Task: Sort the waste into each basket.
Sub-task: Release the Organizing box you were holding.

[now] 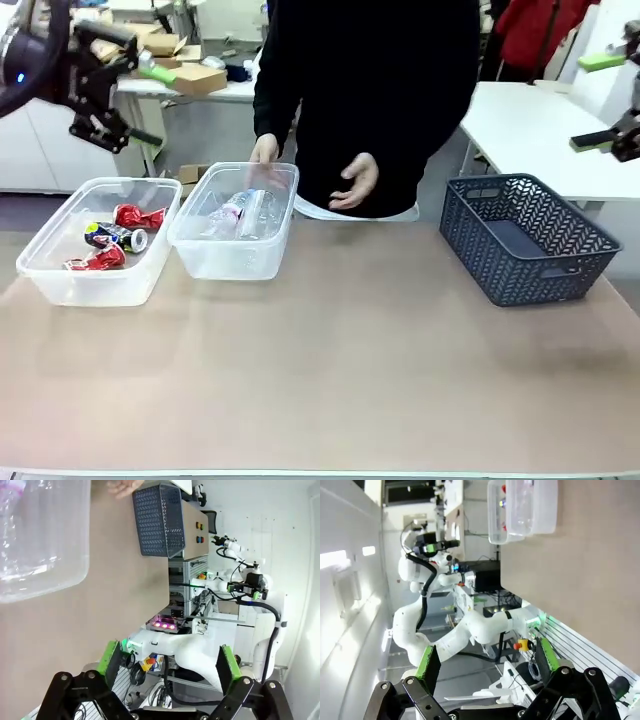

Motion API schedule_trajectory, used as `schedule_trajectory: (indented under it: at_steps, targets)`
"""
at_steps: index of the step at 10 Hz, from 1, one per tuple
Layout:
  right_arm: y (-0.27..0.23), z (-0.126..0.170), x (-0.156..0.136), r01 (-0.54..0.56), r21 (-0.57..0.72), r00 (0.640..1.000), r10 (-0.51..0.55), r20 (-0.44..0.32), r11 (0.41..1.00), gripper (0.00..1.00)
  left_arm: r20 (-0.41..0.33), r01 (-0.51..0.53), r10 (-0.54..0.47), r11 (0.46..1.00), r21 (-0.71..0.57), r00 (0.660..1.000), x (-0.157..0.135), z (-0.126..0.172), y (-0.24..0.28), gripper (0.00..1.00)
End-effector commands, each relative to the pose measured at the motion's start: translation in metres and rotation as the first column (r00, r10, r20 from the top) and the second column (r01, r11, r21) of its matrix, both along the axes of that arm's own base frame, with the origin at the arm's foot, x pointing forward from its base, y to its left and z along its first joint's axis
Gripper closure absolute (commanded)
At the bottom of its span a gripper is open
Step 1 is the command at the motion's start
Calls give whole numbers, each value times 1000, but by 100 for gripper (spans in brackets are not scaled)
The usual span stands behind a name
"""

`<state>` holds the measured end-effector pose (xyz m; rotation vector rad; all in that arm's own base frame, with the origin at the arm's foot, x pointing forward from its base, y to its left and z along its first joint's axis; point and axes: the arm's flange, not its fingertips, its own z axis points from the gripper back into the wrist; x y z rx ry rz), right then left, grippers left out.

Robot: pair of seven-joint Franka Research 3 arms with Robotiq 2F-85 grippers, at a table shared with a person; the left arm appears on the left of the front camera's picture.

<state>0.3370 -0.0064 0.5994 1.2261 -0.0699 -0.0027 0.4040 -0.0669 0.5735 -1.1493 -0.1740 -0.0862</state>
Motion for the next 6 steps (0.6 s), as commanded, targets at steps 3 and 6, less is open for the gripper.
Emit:
schedule_trajectory:
  at_steps: [3, 6]
  targets:
    - [-8, 3, 3, -20, -25, 1000, 21, 1, 999, 0, -10, -10, 10, 1000, 24, 1000, -1, 3, 3, 0]
    - [-8, 3, 3, -20, -25, 1000, 21, 1, 999, 0, -10, -10, 10, 1000, 24, 1000, -1, 3, 3, 0]
